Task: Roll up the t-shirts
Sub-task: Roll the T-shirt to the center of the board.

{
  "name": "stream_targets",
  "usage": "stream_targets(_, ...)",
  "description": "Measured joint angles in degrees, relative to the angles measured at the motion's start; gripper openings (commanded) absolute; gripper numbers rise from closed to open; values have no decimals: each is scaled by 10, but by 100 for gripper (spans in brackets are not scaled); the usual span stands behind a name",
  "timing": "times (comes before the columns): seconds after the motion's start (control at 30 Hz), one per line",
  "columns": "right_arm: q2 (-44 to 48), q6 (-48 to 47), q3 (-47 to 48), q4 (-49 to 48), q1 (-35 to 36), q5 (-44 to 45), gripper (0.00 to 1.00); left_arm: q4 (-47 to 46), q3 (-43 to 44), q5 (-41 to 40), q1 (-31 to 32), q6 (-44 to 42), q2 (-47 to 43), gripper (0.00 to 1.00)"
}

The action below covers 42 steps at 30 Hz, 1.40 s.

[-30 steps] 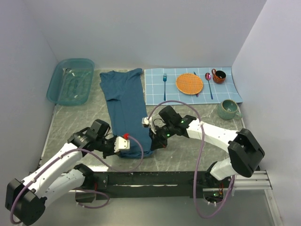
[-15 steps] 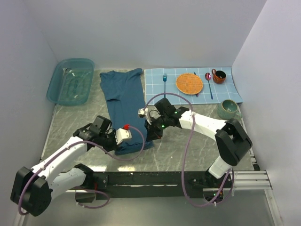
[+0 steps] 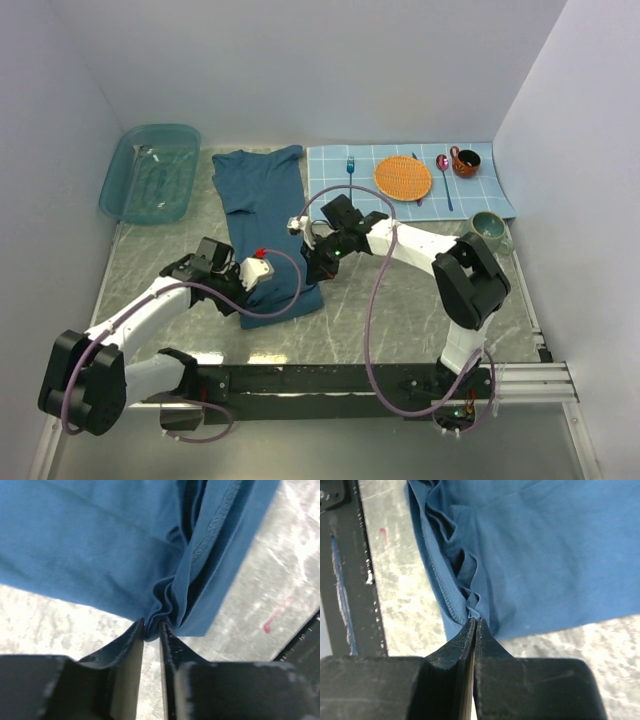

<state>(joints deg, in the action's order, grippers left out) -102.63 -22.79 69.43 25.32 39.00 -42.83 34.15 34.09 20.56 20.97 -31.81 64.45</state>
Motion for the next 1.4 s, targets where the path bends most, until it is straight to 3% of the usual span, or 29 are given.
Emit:
stream_targets(0.07, -11, 2, 13, -2, -2, 4, 13, -8, 0, -10, -6, 9, 3, 38)
stream_targets(0.13, -25, 9, 28, -5, -3, 12, 28, -11, 1, -18, -14, 18, 3, 50)
stream_targets(0.23, -37, 24, 44, -11, -4, 42, 44, -20, 10, -28, -33, 37, -7, 57)
stream_targets(0.4, -7, 42, 38, -17, -25, 87, 49, -44, 41, -28, -47, 51, -104, 64)
stream_targets(0.5, 49, 35, 7, -16, -39, 98, 49, -57, 52, -1, -47, 47, -169, 57)
stream_targets(0.53, 71, 30, -3, -13, -42, 99, 48, -56, 53, 11, -47, 44, -179, 49)
stream_targets(0.67, 114, 9, -16, -6, -41, 82, 45, 0, 70, 87, -46, 12, -163, 36)
stream_targets(0.77, 103, 0, -16, -3, -33, 55, 36, 47, 97, 125, -45, 10, -89, 23)
stream_targets(0.9, 54, 0, -10, 5, -16, 2, 22, 150, 225, 208, -68, 20, 99, 6)
stream_targets(1.03, 18, 9, -10, 10, -4, -43, 17, 188, 274, 284, -113, 55, 197, 3)
stream_targets(1.23, 12, 16, -10, 8, -1, -100, 17, 212, 291, 328, -121, 176, 209, 10)
stream_targets(1.4, -29, 56, -11, -33, 1, -129, 15, 126, 257, 297, -161, 328, 211, 10)
